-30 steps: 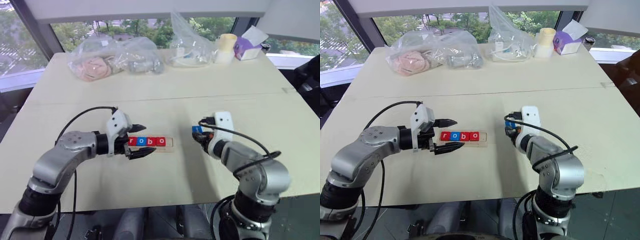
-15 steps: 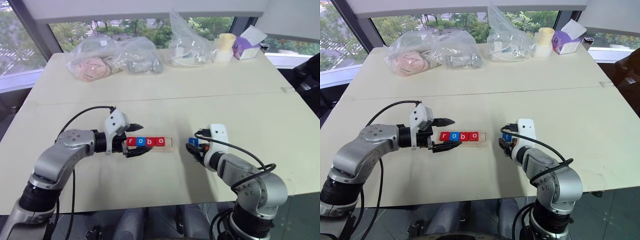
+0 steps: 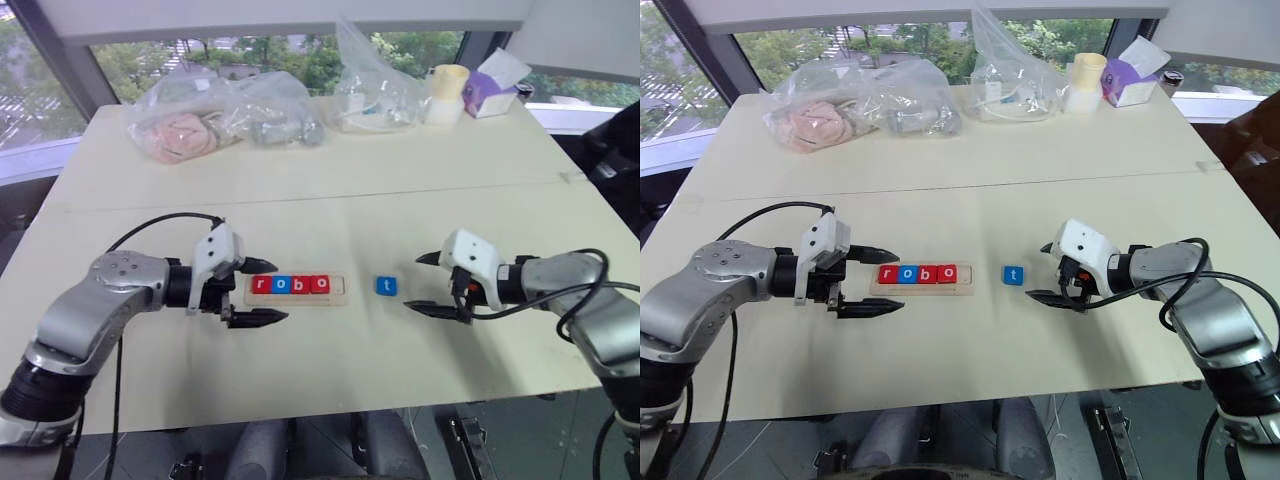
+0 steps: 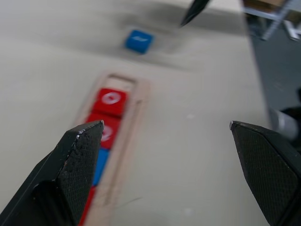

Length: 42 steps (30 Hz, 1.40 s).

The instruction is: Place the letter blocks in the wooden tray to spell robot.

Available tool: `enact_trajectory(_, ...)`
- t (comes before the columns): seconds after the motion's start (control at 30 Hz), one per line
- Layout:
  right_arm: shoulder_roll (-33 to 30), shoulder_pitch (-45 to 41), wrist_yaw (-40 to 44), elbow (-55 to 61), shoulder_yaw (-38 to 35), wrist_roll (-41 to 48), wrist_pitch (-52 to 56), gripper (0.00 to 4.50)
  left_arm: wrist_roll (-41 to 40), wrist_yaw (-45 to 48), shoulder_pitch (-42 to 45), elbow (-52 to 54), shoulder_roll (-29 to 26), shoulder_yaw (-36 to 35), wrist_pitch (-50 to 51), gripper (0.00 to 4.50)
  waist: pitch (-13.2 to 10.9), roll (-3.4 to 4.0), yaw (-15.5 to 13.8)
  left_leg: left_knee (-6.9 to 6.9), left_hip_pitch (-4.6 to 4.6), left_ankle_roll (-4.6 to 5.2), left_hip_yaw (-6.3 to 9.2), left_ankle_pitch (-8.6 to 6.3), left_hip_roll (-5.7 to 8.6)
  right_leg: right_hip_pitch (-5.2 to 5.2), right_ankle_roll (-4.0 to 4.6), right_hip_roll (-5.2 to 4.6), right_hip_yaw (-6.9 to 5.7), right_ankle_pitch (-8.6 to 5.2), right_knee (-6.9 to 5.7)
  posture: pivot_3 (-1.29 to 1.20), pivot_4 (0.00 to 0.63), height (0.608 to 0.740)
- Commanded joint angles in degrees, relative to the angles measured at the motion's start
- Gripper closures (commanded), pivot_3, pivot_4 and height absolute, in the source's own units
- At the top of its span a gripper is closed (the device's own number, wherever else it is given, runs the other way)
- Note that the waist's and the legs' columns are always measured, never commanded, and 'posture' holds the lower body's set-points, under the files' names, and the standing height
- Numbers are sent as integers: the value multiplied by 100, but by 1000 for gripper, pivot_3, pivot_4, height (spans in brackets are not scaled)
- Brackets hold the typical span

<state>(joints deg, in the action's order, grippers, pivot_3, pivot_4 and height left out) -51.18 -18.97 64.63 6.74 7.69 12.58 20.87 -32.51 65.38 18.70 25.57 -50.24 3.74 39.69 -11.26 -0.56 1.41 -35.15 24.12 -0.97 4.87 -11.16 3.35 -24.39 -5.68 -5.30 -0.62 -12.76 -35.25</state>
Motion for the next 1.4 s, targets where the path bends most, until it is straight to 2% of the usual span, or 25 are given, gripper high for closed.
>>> enact_trajectory(0.03,252,-350,282,-800,183,-225,-952,11,-165,-62,57,373,-3,29,127,0,0,0,-32,-2,-2,0,1,0,-8,0,3,5,1,2,-1,0,150,740)
enact_trajectory(0.3,696,-685,404,-1720,306,-423,-1543,11,-84,-390,-29,458,177,148,194,0,0,-2,-80,-4,2,0,3,0,-6,-1,24,6,8,17,1,0,150,740)
enact_trajectory(0.4,778,-755,400,-1962,305,-461,-1565,820,-49,-400,-130,410,183,162,103,0,0,-2,-76,-4,-3,0,2,0,-6,-1,22,8,11,18,-1,0,150,740)
enact_trajectory(0.57,846,-802,489,-1934,150,-171,-1077,3315,99,-382,-322,231,146,146,-143,0,0,-2,-76,-4,-10,-1,0,0,-7,0,23,8,18,18,-6,0,150,740)
enact_trajectory(0.6,849,-806,516,-1857,125,-87,-904,3421,126,-377,-345,195,144,146,-182,0,0,-2,-77,-4,-10,0,1,0,-7,0,23,9,19,18,-8,0,150,740)
enact_trajectory(0.7,907,-857,470,-1619,38,78,-533,3419,220,-379,-391,103,111,145,-260,0,0,-2,-78,-4,-10,-1,0,0,-7,0,23,8,20,18,-8,0,150,740)
enact_trajectory(0.83,1326,-1162,132,-704,-2,583,601,3419,191,-482,-342,-336,130,-119,-202,0,0,-2,-39,-2,-11,-1,-1,0,-9,-5,24,10,25,19,-14,0,150,740)
enact_trajectory(0.9,1490,-1203,12,-321,208,538,829,3419,278,-471,-378,-439,35,-131,-239,0,0,-2,-54,1,-13,-1,1,0,-13,-9,25,15,26,18,-18,0,150,740)
enact_trajectory(1.1,1551,-1385,-103,-233,885,-118,551,3419,211,-548,-423,-210,-43,-206,-51,0,1,-3,-110,-3,-6,-2,0,-1,-6,-8,24,9,26,18,-9,0,150,740)
enact_trajectory(1.4,1614,-1580,6,-859,1191,-589,-42,3419,14,-913,-491,229,71,-267,393,0,1,-3,-65,-2,-7,-2,-2,-1,-7,-9,20,10,26,21,-10,0,150,740)
